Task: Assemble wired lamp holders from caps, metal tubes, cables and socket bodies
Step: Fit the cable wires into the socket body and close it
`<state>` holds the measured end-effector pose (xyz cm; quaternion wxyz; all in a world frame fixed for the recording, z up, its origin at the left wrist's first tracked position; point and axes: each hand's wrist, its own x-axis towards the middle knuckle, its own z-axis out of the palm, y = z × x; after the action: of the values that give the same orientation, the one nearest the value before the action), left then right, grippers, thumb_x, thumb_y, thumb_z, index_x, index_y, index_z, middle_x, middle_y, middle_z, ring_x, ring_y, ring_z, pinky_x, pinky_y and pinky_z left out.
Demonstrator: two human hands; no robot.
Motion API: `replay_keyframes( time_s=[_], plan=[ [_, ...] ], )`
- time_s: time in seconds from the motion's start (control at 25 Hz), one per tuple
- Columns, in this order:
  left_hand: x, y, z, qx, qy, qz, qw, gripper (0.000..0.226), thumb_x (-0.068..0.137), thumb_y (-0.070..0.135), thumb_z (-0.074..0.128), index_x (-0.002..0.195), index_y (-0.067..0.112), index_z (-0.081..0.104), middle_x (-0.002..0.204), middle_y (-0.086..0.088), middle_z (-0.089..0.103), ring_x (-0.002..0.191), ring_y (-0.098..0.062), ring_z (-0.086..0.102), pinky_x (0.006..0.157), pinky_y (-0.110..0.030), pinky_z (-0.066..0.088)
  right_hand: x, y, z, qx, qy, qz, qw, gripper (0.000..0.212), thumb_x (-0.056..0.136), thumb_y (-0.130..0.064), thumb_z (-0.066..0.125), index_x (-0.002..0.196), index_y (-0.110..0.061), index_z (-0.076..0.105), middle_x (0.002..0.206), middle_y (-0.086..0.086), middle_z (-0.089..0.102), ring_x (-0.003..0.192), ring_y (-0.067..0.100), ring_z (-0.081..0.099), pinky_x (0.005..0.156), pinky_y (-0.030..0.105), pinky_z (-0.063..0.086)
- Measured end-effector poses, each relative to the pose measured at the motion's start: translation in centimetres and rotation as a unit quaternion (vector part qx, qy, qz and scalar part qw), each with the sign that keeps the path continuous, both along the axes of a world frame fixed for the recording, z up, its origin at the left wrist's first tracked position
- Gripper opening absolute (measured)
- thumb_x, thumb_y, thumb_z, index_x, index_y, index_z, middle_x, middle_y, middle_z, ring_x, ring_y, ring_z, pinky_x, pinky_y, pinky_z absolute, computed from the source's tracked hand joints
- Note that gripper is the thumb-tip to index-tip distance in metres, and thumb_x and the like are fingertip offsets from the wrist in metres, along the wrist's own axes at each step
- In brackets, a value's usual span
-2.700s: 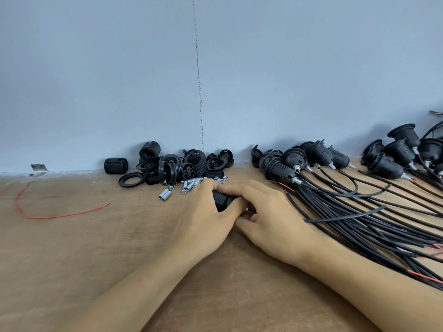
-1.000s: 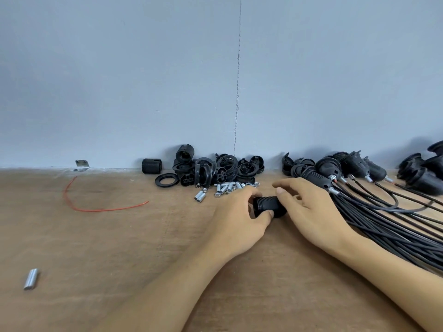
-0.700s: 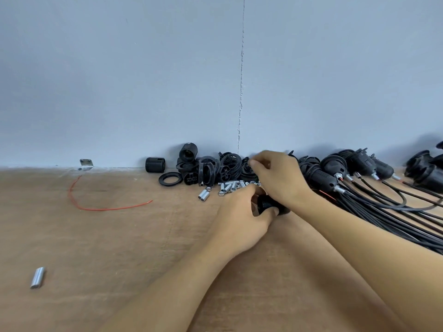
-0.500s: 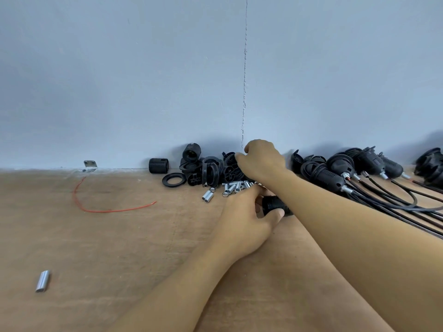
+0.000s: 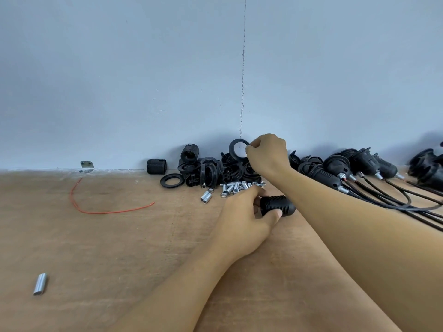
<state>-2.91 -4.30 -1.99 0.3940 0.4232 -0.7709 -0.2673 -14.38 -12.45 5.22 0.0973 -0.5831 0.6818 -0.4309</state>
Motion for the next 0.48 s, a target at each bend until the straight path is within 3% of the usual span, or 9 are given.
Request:
replay_keyframes(
  time_s=[0.16,0.32,0.4,0.48],
  plan=[
    [-0.1,0.3,0.2,0.016,-0.006,-0.003,1.0,0.024,0.083,0.043,0.075,0.102,0.033,0.064,0.09,0.018,0.065,0.09,0.005,0.058,0.073,-0.008,0.043,-2.2,2.2,-0.2,-0.01,0.01,0.02,1.0,0.024,0.085,-0.009,0.052,0.072,0.009,0.062,0.058,0.009,0.047,0.061,0.023,0.035,0.054,0.028,0.032],
    [-0.3,0.6,0.3,0.034,-0.009,-0.018,0.999,0.028,0.078,0.05,0.078,0.099,0.035,0.067,0.089,0.02,0.067,0.088,0.006,0.059,0.074,-0.015,0.045,-4.4,6.2,-1.0,0.014,0.012,0.045,0.999,0.024,0.09,-0.014,0.056,0.071,-0.012,0.069,0.064,0.004,0.069,0.065,0.021,0.06,0.056,0.024,0.044],
    [-0.3,0.7,0.3,0.032,-0.01,-0.019,0.999,0.029,0.077,0.051,0.078,0.099,0.035,0.068,0.086,0.022,0.067,0.087,0.006,0.059,0.071,-0.014,0.043,-5.1,8.0,-1.8,0.021,0.012,0.051,0.998,0.023,0.088,-0.013,0.057,0.069,-0.019,0.068,0.064,-0.004,0.069,0.064,0.012,0.062,0.059,0.022,0.043],
    [-0.3,0.9,0.4,0.037,-0.014,-0.019,0.999,0.036,0.074,0.055,0.078,0.104,0.037,0.067,0.086,0.023,0.068,0.087,0.008,0.06,0.068,-0.01,0.041,-5.5,9.4,-2.5,0.01,0.024,0.053,0.998,0.022,0.087,-0.012,0.059,0.074,-0.027,0.069,0.064,-0.013,0.068,0.067,0.002,0.063,0.059,0.013,0.042]
  ],
)
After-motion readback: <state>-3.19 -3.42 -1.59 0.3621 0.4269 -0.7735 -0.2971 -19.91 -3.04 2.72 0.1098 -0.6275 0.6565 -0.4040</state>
